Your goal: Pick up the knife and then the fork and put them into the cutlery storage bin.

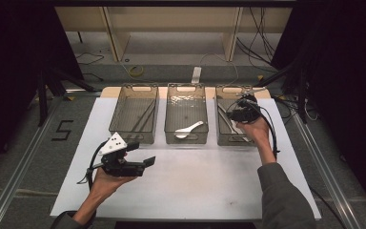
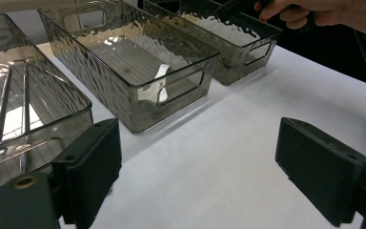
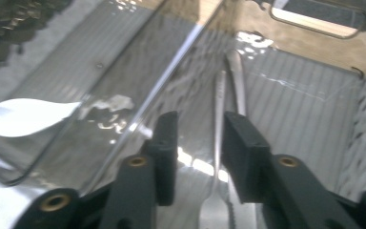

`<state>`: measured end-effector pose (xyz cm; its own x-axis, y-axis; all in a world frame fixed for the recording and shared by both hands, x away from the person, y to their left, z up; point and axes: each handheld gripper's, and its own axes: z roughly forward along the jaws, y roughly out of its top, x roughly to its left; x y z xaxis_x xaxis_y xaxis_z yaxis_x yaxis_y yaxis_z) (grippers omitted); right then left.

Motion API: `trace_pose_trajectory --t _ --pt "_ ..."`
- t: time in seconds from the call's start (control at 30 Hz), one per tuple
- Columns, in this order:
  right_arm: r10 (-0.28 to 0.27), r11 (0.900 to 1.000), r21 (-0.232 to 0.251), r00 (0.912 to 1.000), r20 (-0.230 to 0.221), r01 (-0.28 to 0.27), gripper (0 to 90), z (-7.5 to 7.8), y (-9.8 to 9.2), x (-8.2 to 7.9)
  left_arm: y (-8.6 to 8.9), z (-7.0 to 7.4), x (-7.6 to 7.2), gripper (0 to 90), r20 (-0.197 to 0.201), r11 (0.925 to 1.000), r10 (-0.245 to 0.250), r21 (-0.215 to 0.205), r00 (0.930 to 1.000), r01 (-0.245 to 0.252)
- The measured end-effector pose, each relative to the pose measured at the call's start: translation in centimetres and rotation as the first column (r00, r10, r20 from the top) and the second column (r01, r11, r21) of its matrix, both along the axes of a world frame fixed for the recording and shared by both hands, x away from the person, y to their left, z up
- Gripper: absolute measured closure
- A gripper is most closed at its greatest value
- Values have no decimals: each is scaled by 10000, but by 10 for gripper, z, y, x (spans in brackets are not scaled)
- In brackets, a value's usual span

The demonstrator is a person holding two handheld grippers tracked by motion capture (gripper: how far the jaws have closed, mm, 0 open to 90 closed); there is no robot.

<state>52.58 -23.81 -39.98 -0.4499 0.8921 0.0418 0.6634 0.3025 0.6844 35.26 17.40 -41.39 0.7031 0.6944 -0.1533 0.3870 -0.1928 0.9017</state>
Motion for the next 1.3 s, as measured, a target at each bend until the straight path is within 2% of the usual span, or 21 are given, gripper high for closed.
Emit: trace_pose_trajectory --t 0.07,0.2,0.33,0.43,0.57,0.77,0.9,1.0,1.1,1.2,1.3 --pt "199 9998 98 9998 73 -200 597 3 1 -5 0 0 0 152 -24 10000 1 24 10000 -1" --pt "542 9966 592 9976 430 -567 516 9 0 -19 1 0 0 151 -18 10000 -8 -33 10000 7" --pt "801 9834 1558 9932 845 -925 454 12 -3 -41 2 0 1 151 4 10000 44 -40 10000 -44" --pt "964 9740 1950 9901 1018 -1149 408 10 -2 -58 2 -1 1 151 -93 9999 35 -121 10000 -36" --pt "1163 9662 2135 9834 1394 -1445 352 8 0 -79 2 0 1 151 -59 10000 26 -80 10000 -26" --pt "1403 9533 2481 9800 1409 -1721 289 3 5 -98 2 0 2 152 -73 9999 14 -131 10000 -15" --pt "1544 9503 2473 9761 1529 -1891 279 -1 8 -106 1 -1 3 151 -94 10000 -32 -50 10000 31" --pt "1639 9420 2675 9732 1611 -2030 279 -4 11 -112 2 -1 3 151 -103 9999 9 -114 9999 -10" --pt "1812 9381 2657 9687 1698 -2220 276 -7 14 -119 3 -1 3 151 -124 9998 40 -171 9999 -42" --pt "1907 9361 2625 9650 1799 -2339 273 -8 16 -126 3 0 2 152 110 10000 82 -53 9999 -82" --pt "1995 9295 2746 9619 1869 -2461 270 -10 16 -132 3 1 2 152 93 9997 102 -215 9999 -100"
